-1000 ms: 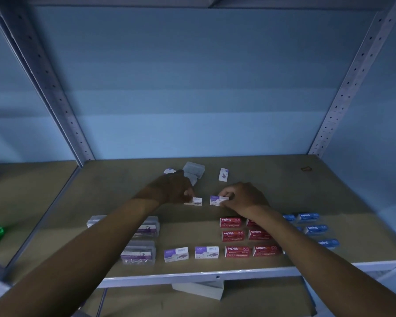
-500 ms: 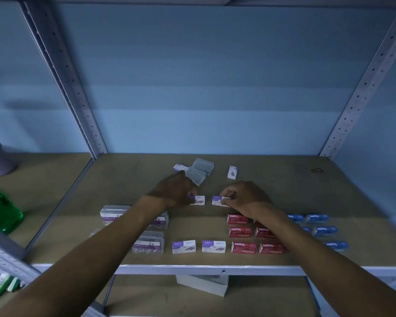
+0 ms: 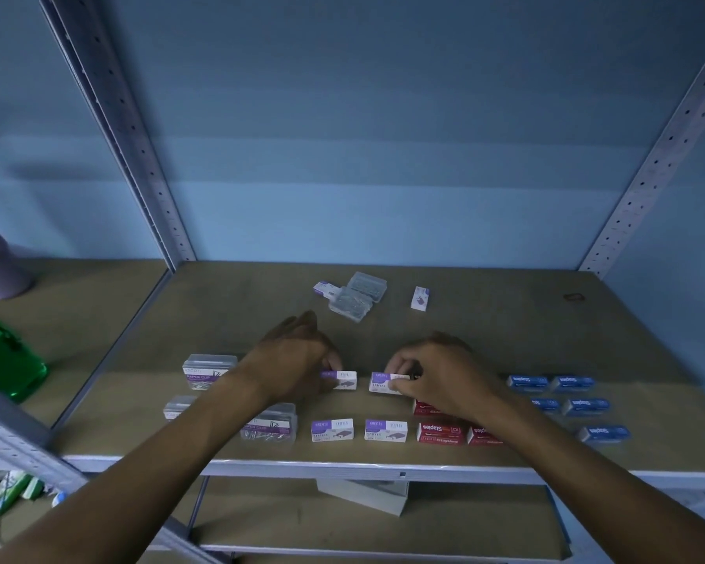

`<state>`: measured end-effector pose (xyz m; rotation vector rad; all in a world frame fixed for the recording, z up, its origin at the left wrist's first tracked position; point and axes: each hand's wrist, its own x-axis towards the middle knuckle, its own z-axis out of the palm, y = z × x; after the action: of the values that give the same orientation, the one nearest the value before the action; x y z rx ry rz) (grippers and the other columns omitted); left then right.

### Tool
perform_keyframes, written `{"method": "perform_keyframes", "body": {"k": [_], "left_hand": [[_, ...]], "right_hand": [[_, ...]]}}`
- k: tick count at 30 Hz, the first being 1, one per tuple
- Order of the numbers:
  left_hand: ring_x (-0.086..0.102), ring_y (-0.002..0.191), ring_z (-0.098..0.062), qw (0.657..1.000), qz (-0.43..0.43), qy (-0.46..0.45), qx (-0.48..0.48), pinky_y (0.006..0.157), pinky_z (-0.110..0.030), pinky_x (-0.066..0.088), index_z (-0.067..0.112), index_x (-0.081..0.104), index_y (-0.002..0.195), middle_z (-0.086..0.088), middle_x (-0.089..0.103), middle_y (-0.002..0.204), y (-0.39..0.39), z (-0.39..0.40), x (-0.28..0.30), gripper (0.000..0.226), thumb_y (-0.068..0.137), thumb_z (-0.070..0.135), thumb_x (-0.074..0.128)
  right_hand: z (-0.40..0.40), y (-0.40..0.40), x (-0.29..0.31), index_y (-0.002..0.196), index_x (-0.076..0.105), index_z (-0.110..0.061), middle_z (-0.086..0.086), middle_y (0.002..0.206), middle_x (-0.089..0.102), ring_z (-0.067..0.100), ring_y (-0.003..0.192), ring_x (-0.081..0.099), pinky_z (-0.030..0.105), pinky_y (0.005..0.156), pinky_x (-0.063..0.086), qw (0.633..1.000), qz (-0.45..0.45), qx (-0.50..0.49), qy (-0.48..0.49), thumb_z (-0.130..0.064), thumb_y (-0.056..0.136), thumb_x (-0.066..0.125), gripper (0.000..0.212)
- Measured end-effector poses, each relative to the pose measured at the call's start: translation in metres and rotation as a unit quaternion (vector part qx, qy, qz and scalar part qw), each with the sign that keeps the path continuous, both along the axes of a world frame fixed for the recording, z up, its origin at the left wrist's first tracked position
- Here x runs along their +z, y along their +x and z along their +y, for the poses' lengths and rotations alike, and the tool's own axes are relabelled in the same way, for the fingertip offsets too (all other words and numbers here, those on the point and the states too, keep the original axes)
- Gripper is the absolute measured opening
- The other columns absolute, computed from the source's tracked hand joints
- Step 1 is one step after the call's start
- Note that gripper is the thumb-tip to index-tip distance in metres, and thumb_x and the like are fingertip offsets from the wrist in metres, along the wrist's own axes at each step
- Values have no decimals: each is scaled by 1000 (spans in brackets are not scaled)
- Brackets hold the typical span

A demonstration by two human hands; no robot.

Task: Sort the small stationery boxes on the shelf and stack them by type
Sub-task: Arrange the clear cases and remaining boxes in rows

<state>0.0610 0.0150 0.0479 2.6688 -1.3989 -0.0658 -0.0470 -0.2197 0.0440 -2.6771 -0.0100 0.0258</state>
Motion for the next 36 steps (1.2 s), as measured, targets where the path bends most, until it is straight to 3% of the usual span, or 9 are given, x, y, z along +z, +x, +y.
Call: {"method": "perform_keyframes", "body": {"k": [5,10,14,21,24,26,30,33,36], "left_hand": [[47,107,-12,1000,18,-18,-9,92,-16,35,33,72,104,10,67,107,-11,-2,1,24,86,46,64],[42,107,-14,999,-18,11,-29,85,-17,26,32,71,106,10,68,106,-17,2,3,27,89,50,59],[36,100,-11,999,-12,31,-24,82,-16,22,29,72,104,8,67,104,-22,2,5,29,90,49,57],[38,104,-12,999,14,24,-18,83,-15,23,30,71,107,7,64,108,-21,4,5,32,89,53,57],[33,97,-3,1000,25,-13,-9,85,-17,34,35,70,107,17,66,106,-14,6,7,33,85,58,59],[39,98,-4,999,-6,-46,-3,89,-20,40,37,69,105,21,66,107,-5,4,9,32,85,59,58],[48,99,-15,994,-30,-78,65,80,-24,39,31,69,103,12,69,110,30,-8,16,20,86,37,64],[56,100,-18,990,-49,-88,100,85,-30,46,28,70,108,5,70,114,65,-17,4,26,82,24,71],[59,108,-26,984,-27,-94,146,93,-37,48,22,70,113,-3,68,116,92,-30,-8,33,83,10,67]], "right_hand": [[4,-5,-6,97,78,-36,-20,89,76,-6,76,68,17,79,56,1000,-16,15,-9,-44,82,78,17],[8,-7,-8,98,79,-34,-18,91,77,-6,76,68,14,75,56,1000,-2,26,-10,-41,83,79,17],[11,-10,-9,100,79,-32,-15,93,77,-3,73,64,5,64,41,999,-2,29,-24,-39,85,78,17],[10,-8,-7,104,78,-33,-14,98,77,-3,76,64,6,70,43,999,10,34,-29,-44,84,78,23],[5,-7,-2,108,75,-37,-20,105,73,-2,91,63,15,84,48,1000,2,16,-13,-55,81,75,32],[-4,-1,3,107,71,-42,-23,108,67,-2,100,58,22,88,49,1000,-20,-19,-7,-61,81,71,32],[-26,32,3,108,71,-38,-15,116,67,7,109,61,29,93,51,995,-18,-93,6,-46,82,76,27],[-41,59,-15,120,66,-34,-2,128,55,24,119,55,39,100,50,992,-34,-118,-27,-38,74,83,49],[-51,79,-32,125,59,-33,1,126,44,29,116,51,44,94,53,988,-27,-154,-13,-39,64,88,67]]}}
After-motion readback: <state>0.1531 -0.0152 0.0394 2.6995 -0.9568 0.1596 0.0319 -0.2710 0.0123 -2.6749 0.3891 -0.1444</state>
